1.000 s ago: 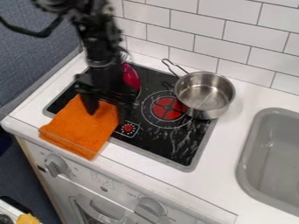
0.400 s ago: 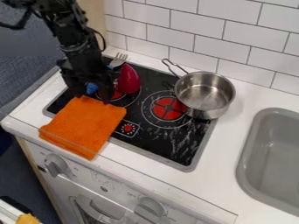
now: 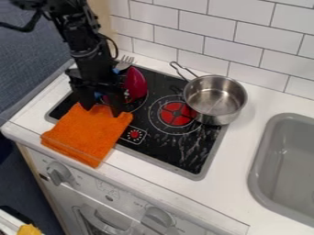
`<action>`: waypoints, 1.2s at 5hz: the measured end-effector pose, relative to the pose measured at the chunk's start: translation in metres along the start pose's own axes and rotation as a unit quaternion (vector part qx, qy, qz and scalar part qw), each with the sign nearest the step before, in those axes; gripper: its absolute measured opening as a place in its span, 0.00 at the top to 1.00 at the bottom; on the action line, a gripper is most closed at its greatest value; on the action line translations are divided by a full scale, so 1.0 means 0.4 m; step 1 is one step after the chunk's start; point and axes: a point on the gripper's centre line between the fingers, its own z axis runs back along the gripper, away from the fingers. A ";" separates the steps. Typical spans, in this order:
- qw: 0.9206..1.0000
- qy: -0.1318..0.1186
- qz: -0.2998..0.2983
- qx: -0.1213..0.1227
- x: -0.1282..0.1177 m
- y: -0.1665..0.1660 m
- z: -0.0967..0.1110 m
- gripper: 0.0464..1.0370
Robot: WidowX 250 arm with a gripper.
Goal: Move the orange cloth in the bottom right corner of the stove
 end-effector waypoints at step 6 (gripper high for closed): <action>0.999 0.011 0.030 -0.036 0.034 -0.273 -0.064 0.04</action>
